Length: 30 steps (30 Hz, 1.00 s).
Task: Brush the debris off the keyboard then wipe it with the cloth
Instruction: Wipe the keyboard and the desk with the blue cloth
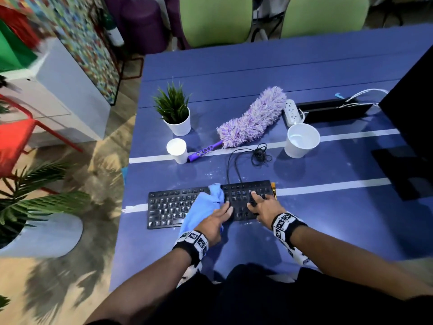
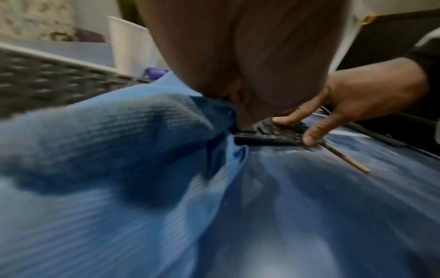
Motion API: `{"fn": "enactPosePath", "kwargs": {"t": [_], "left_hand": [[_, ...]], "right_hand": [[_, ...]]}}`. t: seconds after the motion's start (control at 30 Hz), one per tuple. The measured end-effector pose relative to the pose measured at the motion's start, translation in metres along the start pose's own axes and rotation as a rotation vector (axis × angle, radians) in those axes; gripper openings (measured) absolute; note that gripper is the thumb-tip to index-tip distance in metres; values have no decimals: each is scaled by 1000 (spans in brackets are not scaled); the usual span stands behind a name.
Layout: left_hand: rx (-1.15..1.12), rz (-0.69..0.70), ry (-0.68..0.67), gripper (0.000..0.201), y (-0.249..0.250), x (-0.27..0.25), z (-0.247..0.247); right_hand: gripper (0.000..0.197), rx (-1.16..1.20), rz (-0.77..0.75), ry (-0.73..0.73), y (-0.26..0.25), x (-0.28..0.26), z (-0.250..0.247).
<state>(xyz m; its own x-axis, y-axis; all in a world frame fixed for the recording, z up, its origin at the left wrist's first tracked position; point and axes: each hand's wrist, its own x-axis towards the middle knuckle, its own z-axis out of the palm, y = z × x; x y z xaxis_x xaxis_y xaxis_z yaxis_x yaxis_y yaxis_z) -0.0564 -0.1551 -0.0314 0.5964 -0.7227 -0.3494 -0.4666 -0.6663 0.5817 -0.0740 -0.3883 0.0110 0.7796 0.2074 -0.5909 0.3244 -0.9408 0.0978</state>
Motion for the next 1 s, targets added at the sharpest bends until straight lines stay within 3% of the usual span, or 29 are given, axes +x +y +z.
{"fn": "enactPosePath", "kwargs": {"t": [0.07,0.1,0.23,0.3,0.33,0.37,0.43,0.47,0.53,0.63,0.73,0.8,0.93,1.0], "left_hand": [[-7,53,-54,88,14,11,0],[-54,61,-28,83,21,12,-3],[-257,52,424,58,16,-5,-31],[-174,15,671,52,-8,-28,-47],[-101,-85,724,55,-27,-38,-51],[-38,-242,664,62,-43,-49,-56],[73,-550,327,80,-73,-68,-59],[97,-615,162,83,-83,-73,-55],[107,-602,-4,82,-92,-71,-47],[110,-607,-9,76,-96,-65,-40],[105,-600,-30,79,-99,-66,-42],[129,-592,-42,82,-98,-68,-43],[179,-593,-35,86,-93,-69,-40],[174,-588,-43,85,-92,-69,-43]], "right_hand": [[58,32,10,9,1,0,1],[59,48,20,10,1,-1,1],[64,246,102,47,-7,-6,-1],[70,388,142,182,-19,-7,-5],[71,439,129,261,-28,-6,-8],[72,481,83,317,-37,-3,-11],[79,512,-77,352,-61,10,-16],[85,502,-154,320,-75,19,-18],[96,415,-231,213,-102,37,-25],[77,261,-230,131,-130,55,-32],[50,314,-268,189,-115,54,-18],[48,343,-314,230,-90,38,-5],[48,208,-327,109,-53,17,4],[41,364,-152,120,-48,22,-15]]}}
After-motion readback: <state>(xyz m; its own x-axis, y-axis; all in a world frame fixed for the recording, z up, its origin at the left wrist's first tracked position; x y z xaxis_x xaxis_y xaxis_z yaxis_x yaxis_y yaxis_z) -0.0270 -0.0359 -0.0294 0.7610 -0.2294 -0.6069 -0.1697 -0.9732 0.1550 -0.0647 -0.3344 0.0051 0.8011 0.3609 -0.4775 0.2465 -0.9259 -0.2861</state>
